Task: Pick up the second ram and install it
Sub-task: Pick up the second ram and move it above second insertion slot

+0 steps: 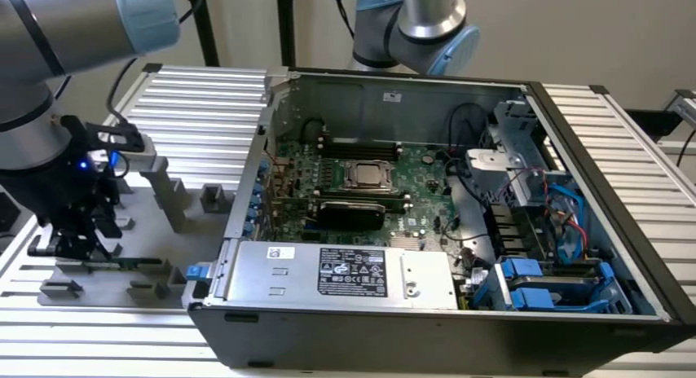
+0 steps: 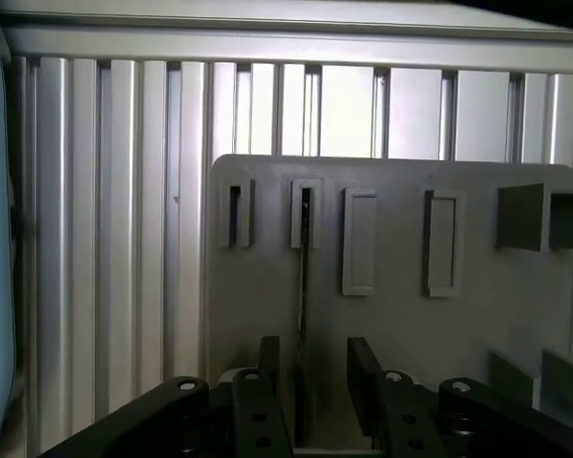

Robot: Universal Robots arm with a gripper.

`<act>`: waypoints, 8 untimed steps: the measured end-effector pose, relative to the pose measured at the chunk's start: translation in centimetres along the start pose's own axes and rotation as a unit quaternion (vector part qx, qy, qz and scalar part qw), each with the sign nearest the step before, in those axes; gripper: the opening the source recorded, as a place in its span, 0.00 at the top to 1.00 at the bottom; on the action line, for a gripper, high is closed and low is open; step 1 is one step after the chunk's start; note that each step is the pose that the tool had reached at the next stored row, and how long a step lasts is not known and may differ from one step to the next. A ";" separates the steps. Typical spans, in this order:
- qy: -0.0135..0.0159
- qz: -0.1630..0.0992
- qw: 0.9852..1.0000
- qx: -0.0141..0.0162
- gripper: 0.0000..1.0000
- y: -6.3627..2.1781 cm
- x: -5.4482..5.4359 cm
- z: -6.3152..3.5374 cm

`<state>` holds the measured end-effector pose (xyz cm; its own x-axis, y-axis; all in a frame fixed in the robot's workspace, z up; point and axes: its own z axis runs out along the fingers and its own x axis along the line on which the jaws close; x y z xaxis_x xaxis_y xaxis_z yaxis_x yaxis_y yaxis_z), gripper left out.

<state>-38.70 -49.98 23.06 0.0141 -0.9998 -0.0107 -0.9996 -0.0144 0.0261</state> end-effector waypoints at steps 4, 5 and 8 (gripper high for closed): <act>0.000 0.000 1.000 0.000 0.58 -0.02 0.0 0.72; 0.000 0.000 1.000 0.000 0.58 -0.02 0.0 0.91; 0.000 0.000 1.000 0.000 0.58 -0.04 0.0 1.45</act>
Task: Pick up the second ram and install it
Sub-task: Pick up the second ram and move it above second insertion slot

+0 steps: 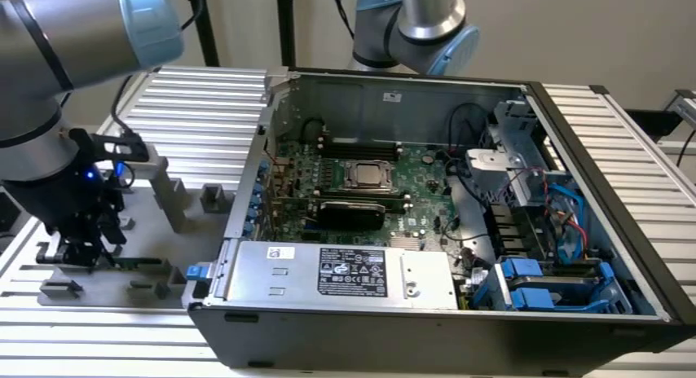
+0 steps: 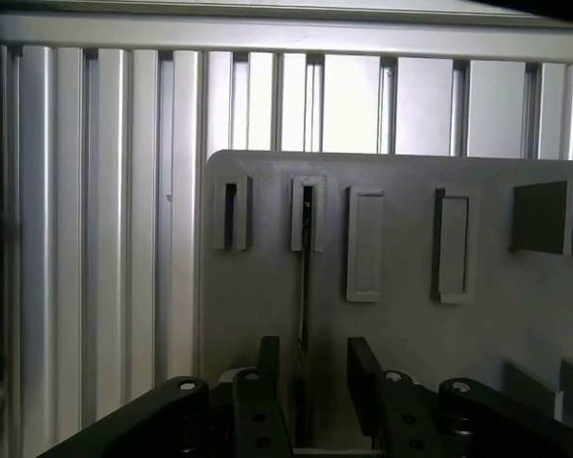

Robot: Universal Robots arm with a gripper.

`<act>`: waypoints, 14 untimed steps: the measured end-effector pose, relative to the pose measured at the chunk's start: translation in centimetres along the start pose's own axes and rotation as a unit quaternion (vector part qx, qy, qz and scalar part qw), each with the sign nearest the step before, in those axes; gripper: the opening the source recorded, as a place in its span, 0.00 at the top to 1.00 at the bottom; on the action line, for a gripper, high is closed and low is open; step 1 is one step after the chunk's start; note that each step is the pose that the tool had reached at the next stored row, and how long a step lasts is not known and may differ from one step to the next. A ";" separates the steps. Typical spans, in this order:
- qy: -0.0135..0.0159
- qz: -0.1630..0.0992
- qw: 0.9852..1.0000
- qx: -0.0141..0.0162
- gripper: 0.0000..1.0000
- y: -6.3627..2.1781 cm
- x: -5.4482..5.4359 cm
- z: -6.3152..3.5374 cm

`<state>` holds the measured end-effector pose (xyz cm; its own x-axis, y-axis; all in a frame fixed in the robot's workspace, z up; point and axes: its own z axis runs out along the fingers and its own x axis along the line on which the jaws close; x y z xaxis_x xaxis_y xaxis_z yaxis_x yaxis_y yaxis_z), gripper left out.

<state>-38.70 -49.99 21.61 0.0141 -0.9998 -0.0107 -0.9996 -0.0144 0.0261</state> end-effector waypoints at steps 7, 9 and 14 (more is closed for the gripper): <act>0.000 0.000 1.000 0.000 0.58 -0.03 0.0 1.27; 0.000 0.000 1.000 0.000 0.58 -0.04 0.0 1.63; 0.000 0.000 1.000 0.000 0.58 -0.06 0.0 2.41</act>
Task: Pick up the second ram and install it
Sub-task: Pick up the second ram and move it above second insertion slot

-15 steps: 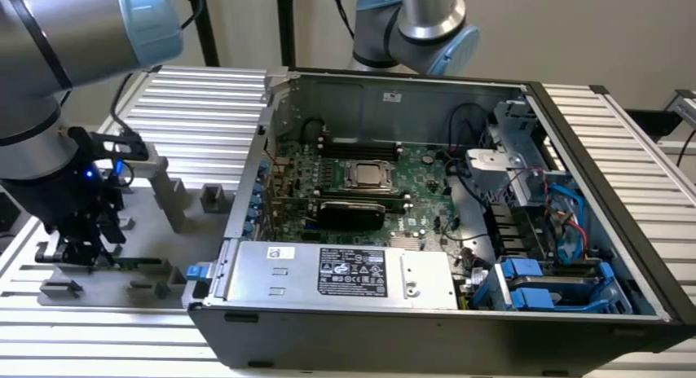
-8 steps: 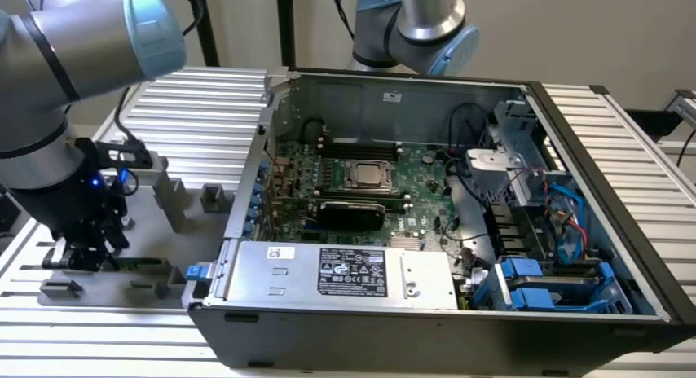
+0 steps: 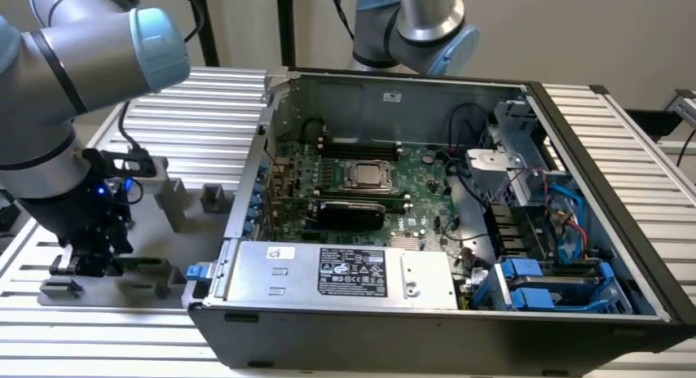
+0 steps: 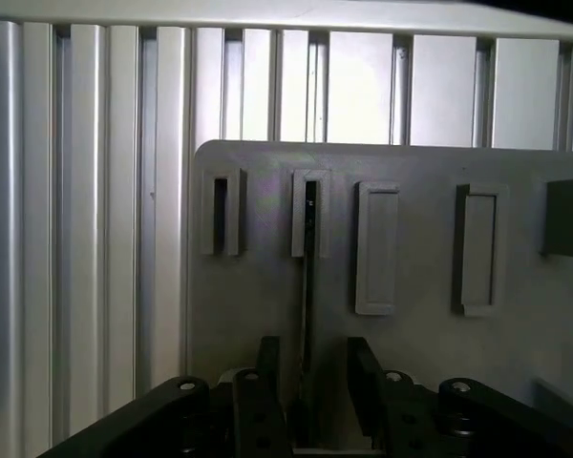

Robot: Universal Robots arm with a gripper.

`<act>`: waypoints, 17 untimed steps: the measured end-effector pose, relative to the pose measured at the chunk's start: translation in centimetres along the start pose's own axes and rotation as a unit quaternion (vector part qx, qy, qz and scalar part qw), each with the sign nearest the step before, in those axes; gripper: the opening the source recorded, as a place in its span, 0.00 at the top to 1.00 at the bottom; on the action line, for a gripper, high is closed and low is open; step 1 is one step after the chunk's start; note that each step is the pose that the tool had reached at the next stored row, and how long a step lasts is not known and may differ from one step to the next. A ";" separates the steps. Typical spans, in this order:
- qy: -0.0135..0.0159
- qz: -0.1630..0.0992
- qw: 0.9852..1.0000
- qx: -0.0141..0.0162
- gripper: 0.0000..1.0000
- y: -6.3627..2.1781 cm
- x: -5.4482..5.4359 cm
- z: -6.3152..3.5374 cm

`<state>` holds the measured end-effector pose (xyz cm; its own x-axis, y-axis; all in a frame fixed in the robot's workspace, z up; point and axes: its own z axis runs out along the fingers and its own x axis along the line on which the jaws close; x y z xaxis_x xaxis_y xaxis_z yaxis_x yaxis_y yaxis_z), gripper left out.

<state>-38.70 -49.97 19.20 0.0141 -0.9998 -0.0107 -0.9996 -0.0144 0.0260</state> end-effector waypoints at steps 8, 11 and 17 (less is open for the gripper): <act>0.000 0.000 1.000 0.000 0.67 0.00 0.0 0.05; 0.000 0.000 1.000 0.000 0.67 0.00 0.0 0.05; 0.000 0.000 1.000 -0.001 0.67 0.00 0.0 -0.06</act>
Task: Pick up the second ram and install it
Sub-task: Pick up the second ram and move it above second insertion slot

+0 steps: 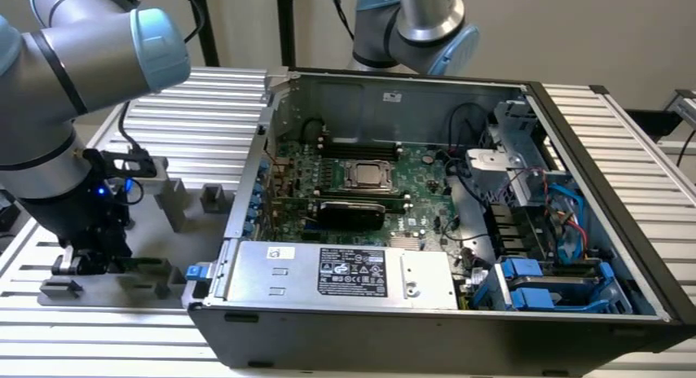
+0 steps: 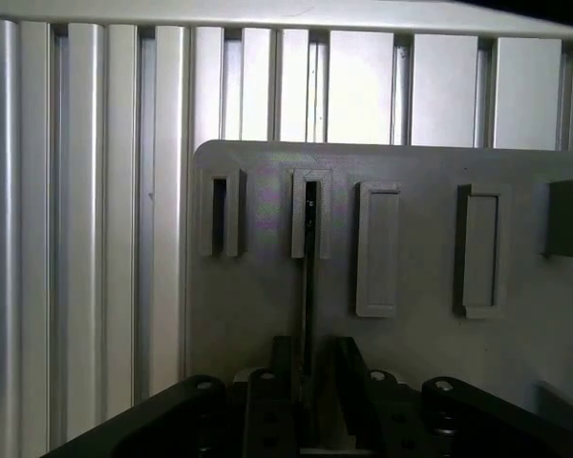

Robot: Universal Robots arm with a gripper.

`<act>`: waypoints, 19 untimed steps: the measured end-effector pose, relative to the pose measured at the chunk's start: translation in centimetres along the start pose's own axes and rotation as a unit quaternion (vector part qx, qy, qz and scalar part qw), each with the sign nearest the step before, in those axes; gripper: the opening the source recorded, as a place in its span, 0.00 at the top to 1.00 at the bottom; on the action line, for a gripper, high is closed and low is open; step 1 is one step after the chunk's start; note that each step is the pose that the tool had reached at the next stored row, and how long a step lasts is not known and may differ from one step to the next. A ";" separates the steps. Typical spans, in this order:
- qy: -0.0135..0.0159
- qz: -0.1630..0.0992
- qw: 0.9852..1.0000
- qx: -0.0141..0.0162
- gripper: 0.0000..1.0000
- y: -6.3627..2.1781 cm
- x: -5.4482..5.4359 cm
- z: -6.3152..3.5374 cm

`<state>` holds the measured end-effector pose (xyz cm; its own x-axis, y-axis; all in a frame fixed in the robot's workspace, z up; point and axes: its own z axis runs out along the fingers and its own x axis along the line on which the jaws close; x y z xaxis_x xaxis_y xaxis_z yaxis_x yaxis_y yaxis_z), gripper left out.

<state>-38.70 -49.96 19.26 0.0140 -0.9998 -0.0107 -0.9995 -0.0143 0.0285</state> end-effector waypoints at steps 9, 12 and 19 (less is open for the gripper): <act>0.000 0.000 1.000 -0.001 0.76 0.01 0.0 -0.09; 0.000 0.000 1.000 -0.001 0.83 0.01 0.0 -0.09; 0.000 0.000 1.000 -0.002 0.86 0.00 0.0 -0.08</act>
<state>-38.70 -49.97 19.35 0.0133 -0.9999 -0.0106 -0.9994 -0.0137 0.0317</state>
